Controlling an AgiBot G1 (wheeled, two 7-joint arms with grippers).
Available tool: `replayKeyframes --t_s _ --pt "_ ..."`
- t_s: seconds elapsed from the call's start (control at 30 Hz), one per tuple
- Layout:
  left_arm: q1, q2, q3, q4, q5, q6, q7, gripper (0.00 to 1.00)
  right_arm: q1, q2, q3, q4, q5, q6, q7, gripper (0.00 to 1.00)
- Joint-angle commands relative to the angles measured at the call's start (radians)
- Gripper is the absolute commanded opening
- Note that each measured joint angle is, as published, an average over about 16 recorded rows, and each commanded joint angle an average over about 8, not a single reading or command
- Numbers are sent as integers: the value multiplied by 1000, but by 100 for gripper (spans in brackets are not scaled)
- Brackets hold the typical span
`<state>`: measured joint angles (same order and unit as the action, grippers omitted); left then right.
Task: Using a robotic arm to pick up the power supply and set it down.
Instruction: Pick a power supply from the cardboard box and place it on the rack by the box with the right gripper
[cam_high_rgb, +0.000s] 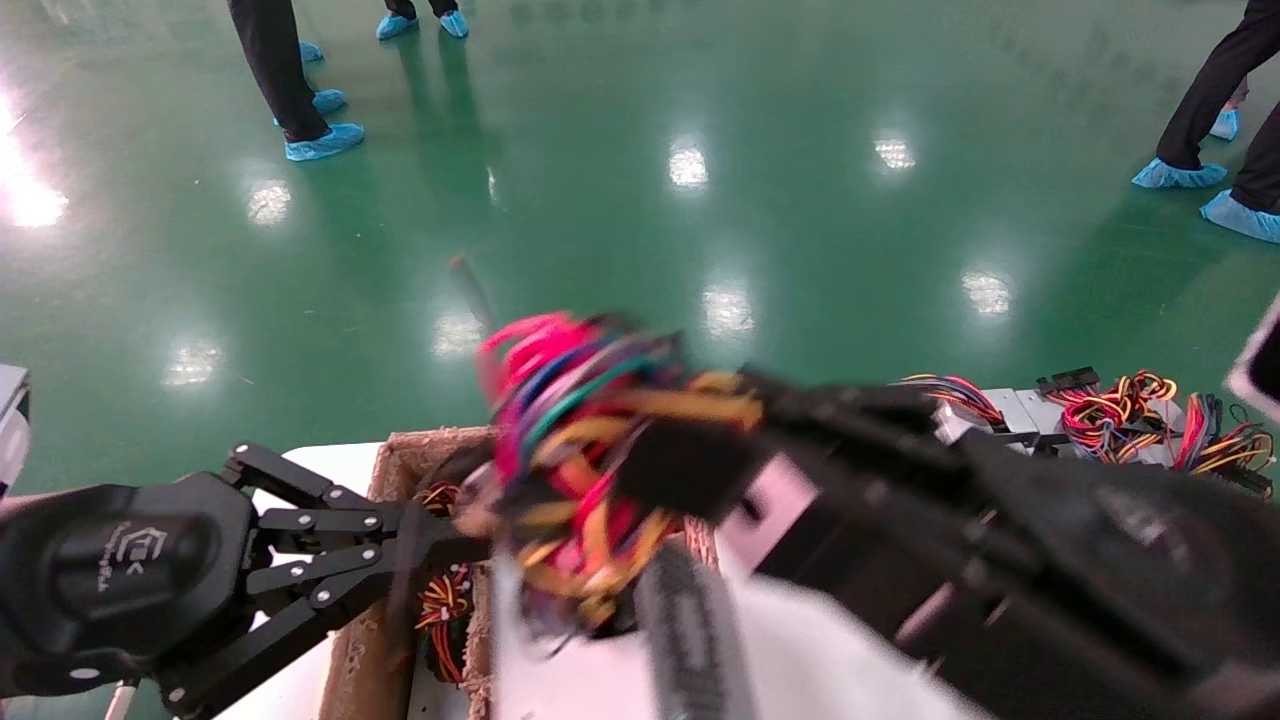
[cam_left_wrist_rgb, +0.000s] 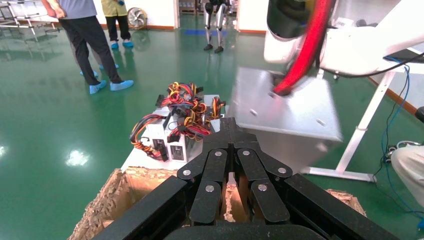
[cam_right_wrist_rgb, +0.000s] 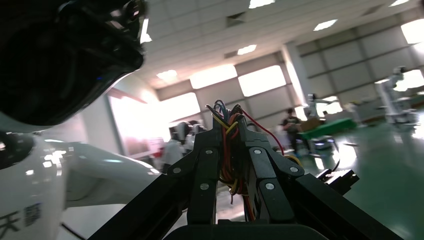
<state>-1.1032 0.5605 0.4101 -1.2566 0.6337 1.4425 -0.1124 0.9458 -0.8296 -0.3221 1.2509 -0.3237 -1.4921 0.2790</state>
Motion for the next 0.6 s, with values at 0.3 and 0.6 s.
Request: replayKeyframes --t_s 0.3,0.6 --pt "0 0 0 0 0 0 0 0 -87 150 104 0 66 62 -23 0" --pt "0 0 0 0 0 0 0 0 -227 278 213 -7 124 142 -77 0"
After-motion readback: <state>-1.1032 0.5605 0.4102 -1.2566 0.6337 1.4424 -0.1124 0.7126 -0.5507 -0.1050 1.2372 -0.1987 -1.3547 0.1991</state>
